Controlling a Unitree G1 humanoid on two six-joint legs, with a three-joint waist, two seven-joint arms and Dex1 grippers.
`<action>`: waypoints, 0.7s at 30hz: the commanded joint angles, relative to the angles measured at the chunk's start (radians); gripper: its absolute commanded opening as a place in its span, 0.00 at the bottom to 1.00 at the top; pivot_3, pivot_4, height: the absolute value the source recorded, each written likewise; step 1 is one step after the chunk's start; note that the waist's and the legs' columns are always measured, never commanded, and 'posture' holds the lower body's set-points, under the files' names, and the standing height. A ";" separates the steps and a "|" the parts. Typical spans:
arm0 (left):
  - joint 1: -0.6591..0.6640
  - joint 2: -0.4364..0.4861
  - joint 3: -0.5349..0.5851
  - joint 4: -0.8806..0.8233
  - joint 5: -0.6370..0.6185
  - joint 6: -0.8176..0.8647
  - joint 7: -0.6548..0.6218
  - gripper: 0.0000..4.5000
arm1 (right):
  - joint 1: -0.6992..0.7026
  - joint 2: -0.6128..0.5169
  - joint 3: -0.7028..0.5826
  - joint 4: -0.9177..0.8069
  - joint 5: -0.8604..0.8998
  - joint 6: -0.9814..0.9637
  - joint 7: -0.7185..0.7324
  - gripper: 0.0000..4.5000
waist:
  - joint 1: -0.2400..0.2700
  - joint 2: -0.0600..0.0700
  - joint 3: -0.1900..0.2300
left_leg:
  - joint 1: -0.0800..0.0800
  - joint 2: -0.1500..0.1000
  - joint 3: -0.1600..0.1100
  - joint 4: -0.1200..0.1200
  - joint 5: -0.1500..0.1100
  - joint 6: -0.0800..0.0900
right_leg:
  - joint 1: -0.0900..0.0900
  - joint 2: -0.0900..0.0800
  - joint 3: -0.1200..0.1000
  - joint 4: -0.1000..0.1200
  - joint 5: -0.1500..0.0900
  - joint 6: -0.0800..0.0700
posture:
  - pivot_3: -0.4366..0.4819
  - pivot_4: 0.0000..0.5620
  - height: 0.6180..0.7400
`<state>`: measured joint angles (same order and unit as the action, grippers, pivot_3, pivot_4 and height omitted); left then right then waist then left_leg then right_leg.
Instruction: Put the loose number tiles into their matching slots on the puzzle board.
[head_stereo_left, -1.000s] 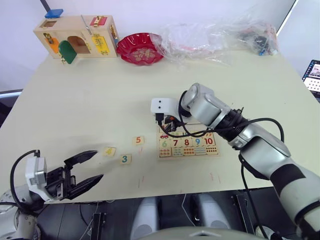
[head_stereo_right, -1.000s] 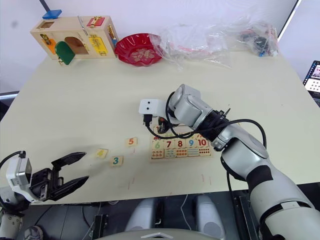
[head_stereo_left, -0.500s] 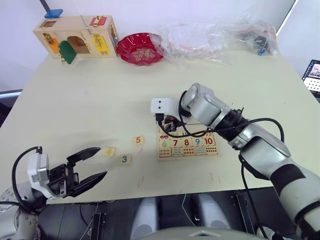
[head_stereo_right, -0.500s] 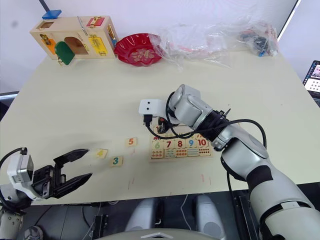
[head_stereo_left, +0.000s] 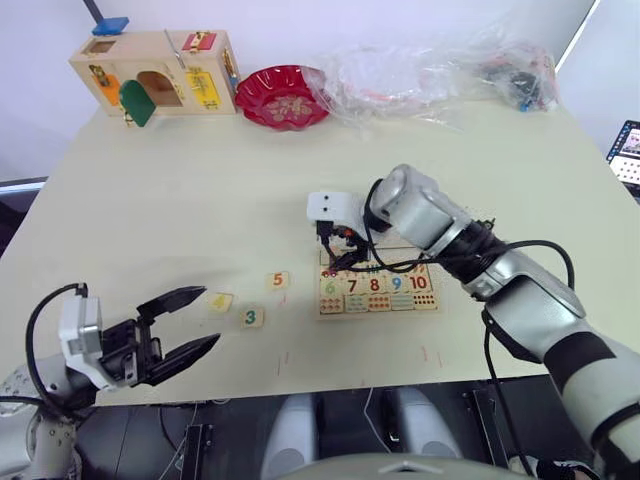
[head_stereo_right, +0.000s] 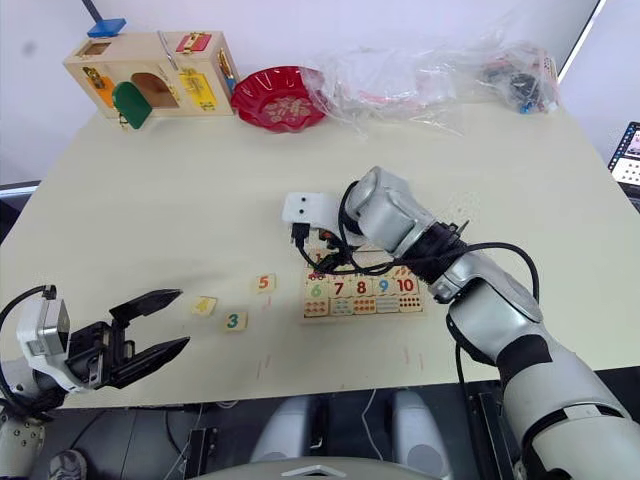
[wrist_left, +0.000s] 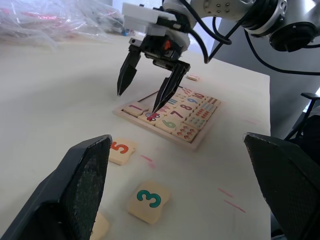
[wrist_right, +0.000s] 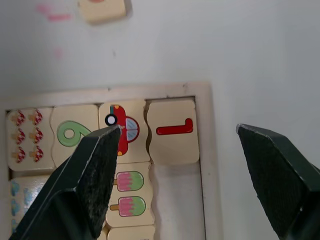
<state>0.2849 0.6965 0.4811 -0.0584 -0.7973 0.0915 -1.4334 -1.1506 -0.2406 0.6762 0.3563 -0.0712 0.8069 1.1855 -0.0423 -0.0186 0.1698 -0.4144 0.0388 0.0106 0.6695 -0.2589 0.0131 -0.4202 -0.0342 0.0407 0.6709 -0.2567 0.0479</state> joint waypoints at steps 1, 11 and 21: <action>-0.014 0.019 0.040 -0.029 -0.020 0.029 0.023 1.00 | 0.042 -0.035 -0.181 -0.105 0.110 -0.043 0.011 0.86 | 0.000 0.000 0.000 | 0.000 0.000 0.000 0.000 0.000 0.000 | 0.000 0.000 0.000 0.000 0.000 0.000 | 0.48 0.27 1.00; -0.070 0.009 0.023 0.028 0.020 0.023 0.003 1.00 | 0.107 0.025 -0.250 -0.014 0.138 -0.128 -0.086 0.24 | -0.004 0.000 0.000 | 0.000 0.000 0.003 0.000 0.000 0.000 | 0.000 0.002 0.001 0.000 0.000 0.000 | 0.48 0.27 1.00; -0.079 0.003 0.034 0.106 0.037 -0.020 -0.062 1.00 | 0.105 0.045 -0.217 0.083 0.095 -0.198 -0.109 0.01 | -0.001 0.000 0.000 | 0.000 0.000 0.004 0.000 0.000 0.000 | 0.000 0.001 0.000 0.000 0.000 0.000 | 0.48 0.27 1.00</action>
<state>0.2037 0.6990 0.4979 0.0436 -0.7537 0.0917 -1.4773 -1.0355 -0.1972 0.4590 0.4443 0.0326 0.6323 1.0794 -0.0433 -0.0187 0.1698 -0.4143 0.0387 0.0147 0.6692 -0.2589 0.0131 -0.4202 -0.0335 0.0410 0.6709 -0.2567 0.0478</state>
